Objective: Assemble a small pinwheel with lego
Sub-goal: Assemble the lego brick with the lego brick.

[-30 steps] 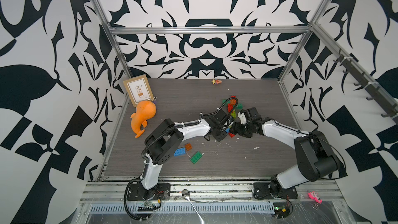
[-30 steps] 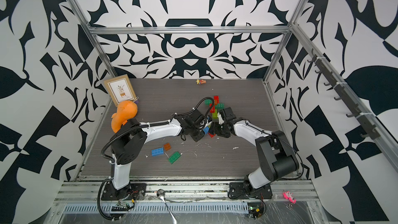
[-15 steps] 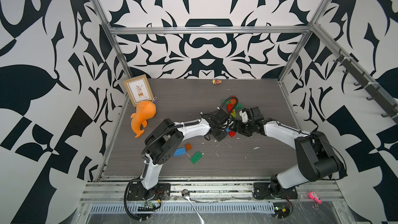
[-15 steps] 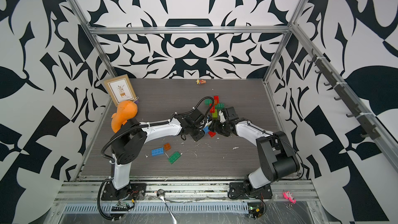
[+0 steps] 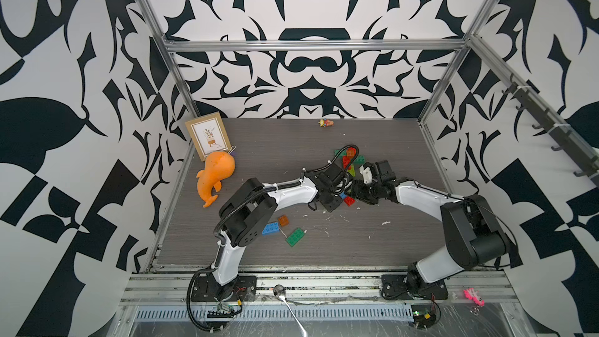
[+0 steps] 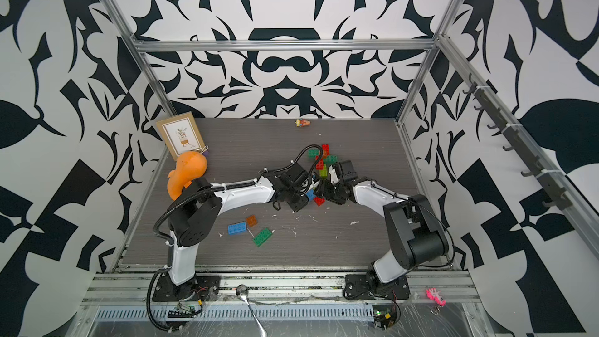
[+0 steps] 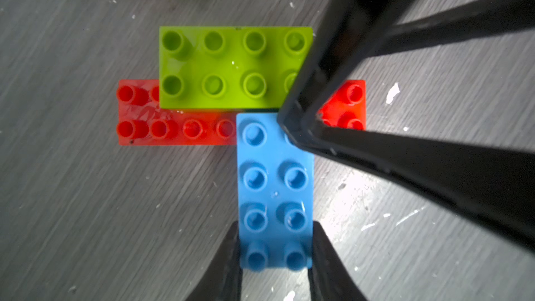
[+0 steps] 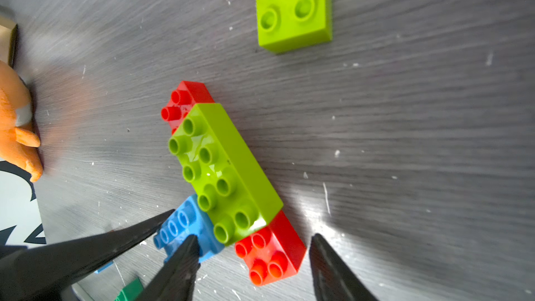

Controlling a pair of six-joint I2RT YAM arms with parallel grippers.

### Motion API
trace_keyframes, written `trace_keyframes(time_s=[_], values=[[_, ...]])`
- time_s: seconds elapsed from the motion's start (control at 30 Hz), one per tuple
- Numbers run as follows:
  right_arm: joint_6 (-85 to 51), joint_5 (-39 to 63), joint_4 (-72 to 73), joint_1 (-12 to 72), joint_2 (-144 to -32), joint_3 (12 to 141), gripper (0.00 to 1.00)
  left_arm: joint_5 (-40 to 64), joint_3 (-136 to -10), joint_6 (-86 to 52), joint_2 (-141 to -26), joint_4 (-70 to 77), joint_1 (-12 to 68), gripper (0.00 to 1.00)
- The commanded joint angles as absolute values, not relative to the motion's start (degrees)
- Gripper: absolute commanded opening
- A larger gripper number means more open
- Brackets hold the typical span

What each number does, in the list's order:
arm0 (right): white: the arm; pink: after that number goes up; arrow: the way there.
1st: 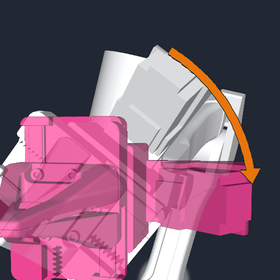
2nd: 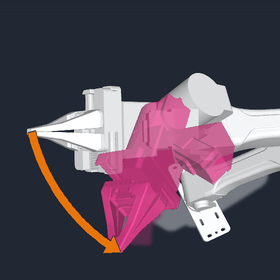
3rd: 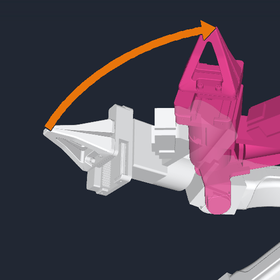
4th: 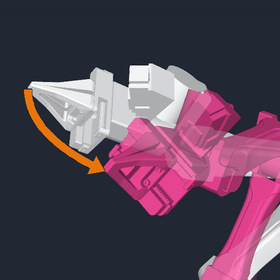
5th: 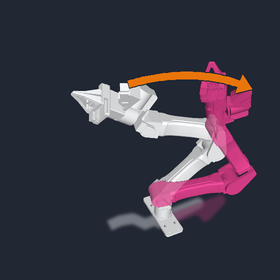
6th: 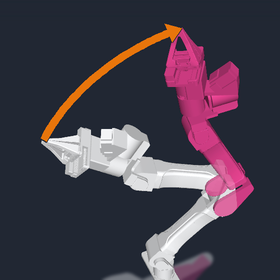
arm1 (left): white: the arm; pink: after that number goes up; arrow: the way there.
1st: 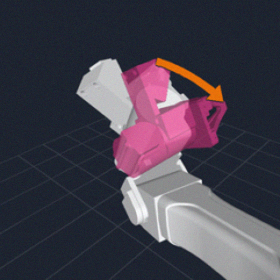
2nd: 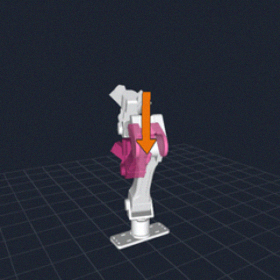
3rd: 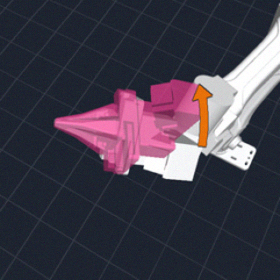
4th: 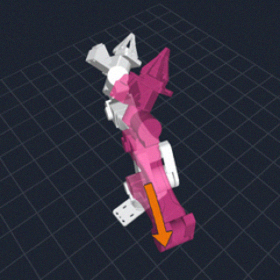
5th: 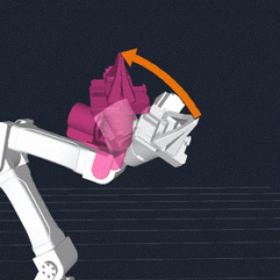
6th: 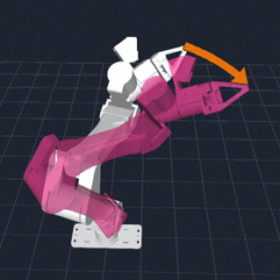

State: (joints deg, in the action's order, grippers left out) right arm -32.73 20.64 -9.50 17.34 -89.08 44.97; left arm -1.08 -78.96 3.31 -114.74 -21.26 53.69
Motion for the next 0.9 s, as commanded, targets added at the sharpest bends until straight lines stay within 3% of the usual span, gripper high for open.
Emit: trace_keyframes(time_s=[0.0,0.6,0.87], values=[[-32.8,12.5,-10.3,17.7,-91.0,45.8,0.60,2.9,-80.0,4.8,-115.3,-22.3,54.9,0.27],[-33.8,9.8,-9.8,17.7,-95.2,41.9,0.49,1.7,-79.8,1.9,-114.2,-17.7,53.3,0.38],[-33.9,10.1,-9.6,17.7,-95.4,41.8,0.48,1.2,-79.0,1.3,-112.7,-16.2,52.5,0.50]])
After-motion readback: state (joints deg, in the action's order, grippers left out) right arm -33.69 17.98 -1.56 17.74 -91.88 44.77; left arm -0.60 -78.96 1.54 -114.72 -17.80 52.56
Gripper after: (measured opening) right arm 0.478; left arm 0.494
